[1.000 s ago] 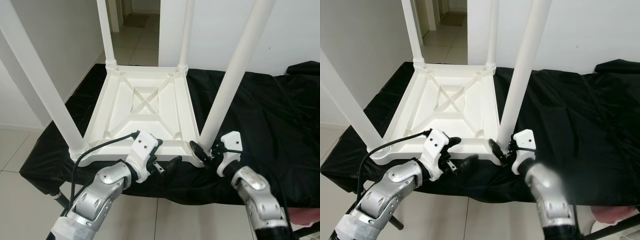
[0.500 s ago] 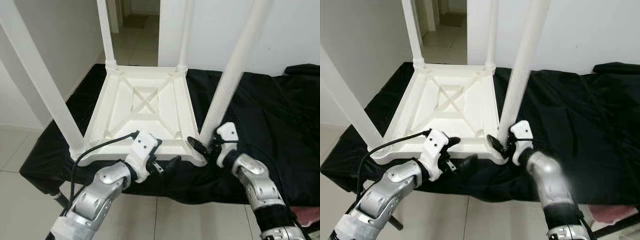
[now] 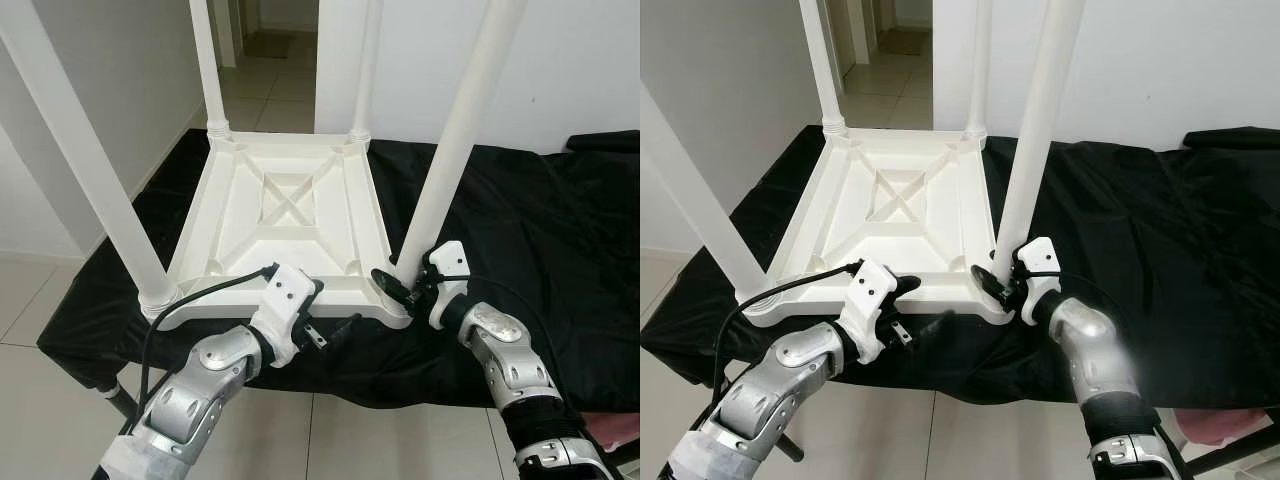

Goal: Building children table

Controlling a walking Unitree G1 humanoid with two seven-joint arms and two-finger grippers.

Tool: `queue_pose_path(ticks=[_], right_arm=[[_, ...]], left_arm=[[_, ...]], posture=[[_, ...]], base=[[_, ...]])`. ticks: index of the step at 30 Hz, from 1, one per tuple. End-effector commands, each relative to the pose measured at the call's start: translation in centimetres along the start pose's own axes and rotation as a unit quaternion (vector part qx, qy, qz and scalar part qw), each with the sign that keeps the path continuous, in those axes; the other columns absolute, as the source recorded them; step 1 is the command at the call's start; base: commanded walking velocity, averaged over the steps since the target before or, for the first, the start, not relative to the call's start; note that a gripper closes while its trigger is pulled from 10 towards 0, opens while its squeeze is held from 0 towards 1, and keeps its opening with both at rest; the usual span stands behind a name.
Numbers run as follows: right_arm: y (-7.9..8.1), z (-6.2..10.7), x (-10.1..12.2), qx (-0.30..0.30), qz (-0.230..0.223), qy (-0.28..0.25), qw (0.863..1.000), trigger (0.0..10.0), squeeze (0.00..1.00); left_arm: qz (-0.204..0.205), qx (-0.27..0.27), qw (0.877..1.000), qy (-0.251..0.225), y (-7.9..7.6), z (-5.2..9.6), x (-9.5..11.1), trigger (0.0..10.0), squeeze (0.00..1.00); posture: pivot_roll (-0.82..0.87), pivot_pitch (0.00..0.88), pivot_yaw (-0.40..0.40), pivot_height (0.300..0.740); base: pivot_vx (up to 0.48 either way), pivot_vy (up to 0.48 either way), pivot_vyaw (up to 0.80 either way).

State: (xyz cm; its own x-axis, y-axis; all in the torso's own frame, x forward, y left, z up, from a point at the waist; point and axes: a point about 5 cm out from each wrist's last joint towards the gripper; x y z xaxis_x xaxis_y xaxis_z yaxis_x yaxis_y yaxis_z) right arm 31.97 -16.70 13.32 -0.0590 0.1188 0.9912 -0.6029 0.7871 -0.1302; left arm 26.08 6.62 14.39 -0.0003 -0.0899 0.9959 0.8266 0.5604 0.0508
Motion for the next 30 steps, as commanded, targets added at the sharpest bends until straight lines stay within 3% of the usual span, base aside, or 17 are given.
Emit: queue_pose_path(ticks=[1, 5, 6, 9, 15, 17, 18, 20, 21, 23, 24, 30], right_arm=[[0.5, -0.1, -0.6, 0.001, 0.003, 0.017, 1.000, 10.0, 0.00], [0.6, -0.2, -0.3, -0.033, -0.001, 0.006, 0.999, 10.0, 0.00], [0.8, -0.3, -0.2, -0.083, 0.005, 0.011, 0.996, 10.0, 0.00], [1.0, -0.2, -0.2, -0.132, 0.006, 0.017, 0.991, 10.0, 0.00], [1.5, -0.2, -0.2, -0.174, -0.016, 0.019, 0.984, 10.0, 0.00], [2.3, -0.1, -0.5, -0.232, -0.043, 0.031, 0.971, 10.0, 0.00], [2.3, -0.1, -0.5, -0.232, -0.043, 0.031, 0.971, 10.0, 0.00], [3.1, 0.1, -0.9, -0.301, -0.076, 0.037, 0.950, 10.0, 0.00], [3.1, 0.1, -0.9, -0.301, -0.076, 0.037, 0.950, 10.0, 0.00], [4.3, 0.4, -0.7, -0.372, -0.094, 0.038, 0.923, 10.0, 0.00], [4.8, 0.4, -0.7, -0.381, -0.098, 0.039, 0.918, 10.0, 0.00], [6.2, -0.2, -0.9, -0.376, -0.102, 0.052, 0.920, 10.0, 0.00]], left_arm=[[-0.010, -0.010, 1.000, -0.002, -0.2, 0.2, 0.3, 10.0, 0.00], [-0.008, -0.009, 1.000, -0.002, -0.2, 0.1, 0.2, 10.0, 0.00], [-0.007, -0.010, 1.000, -0.002, -0.2, 0.1, 0.2, 10.0, 0.00], [-0.006, -0.011, 1.000, -0.001, -0.3, 0.1, 0.2, 10.0, 0.00], [-0.005, -0.011, 1.000, -0.001, -0.3, 0.1, 0.2, 10.0, 0.00], [-0.005, -0.012, 1.000, -0.001, -0.3, 0.1, 0.2, 10.0, 0.00], [-0.005, -0.012, 1.000, -0.001, -0.3, 0.1, 0.2, 10.0, 0.00], [-0.008, -0.012, 1.000, 0.000, -0.2, 0.2, 0.2, 10.0, 0.00], [-0.008, -0.012, 1.000, 0.000, -0.2, 0.2, 0.2, 10.0, 0.00], [-0.007, -0.007, 1.000, -0.001, -0.1, 0.3, 0.2, 10.0, 0.00], [-0.006, -0.006, 1.000, -0.001, -0.1, 0.3, 0.2, 10.0, 0.00], [-0.005, -0.005, 1.000, -0.003, -0.2, 0.2, 0.3, 10.0, 0.00]], posture=[[0.00, 0.000, -0.008, 0.740], [0.00, 0.000, -0.006, 0.740], [-0.01, 0.000, -0.003, 0.740], [-0.01, 0.000, -0.003, 0.740], [-0.01, 0.000, -0.001, 0.740], [-0.01, 0.000, 0.000, 0.740], [-0.01, 0.000, 0.000, 0.740], [-0.01, 0.000, 0.000, 0.740], [-0.01, 0.000, 0.000, 0.740], [0.00, 0.000, -0.006, 0.740], [0.00, 0.000, -0.006, 0.740], [0.00, 0.000, -0.005, 0.740]], base=[[0.000, 0.000, 0.00], [0.000, 0.000, 0.00], [0.000, 0.000, 0.00], [0.000, 0.000, 0.00], [0.000, 0.000, 0.00], [0.000, 0.000, 0.00], [0.000, 0.000, 0.00], [0.000, 0.000, 0.00], [0.000, 0.000, 0.00], [0.000, 0.000, 0.00], [0.000, 0.000, 0.00], [0.000, 0.000, 0.00]])
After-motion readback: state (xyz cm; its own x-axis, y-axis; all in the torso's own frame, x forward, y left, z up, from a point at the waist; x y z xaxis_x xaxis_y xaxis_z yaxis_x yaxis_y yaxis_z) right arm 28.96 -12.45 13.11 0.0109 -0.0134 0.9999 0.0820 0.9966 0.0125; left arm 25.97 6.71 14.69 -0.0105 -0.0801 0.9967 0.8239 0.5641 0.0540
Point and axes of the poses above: a point about 5 cm out from each wrist's last joint towards the gripper, its own z axis pointing back from the gripper into the wrist, its own x axis along the axis of the wrist's last joint, y = z × x, and after that the axes turned 1 degree about -z, right-handed
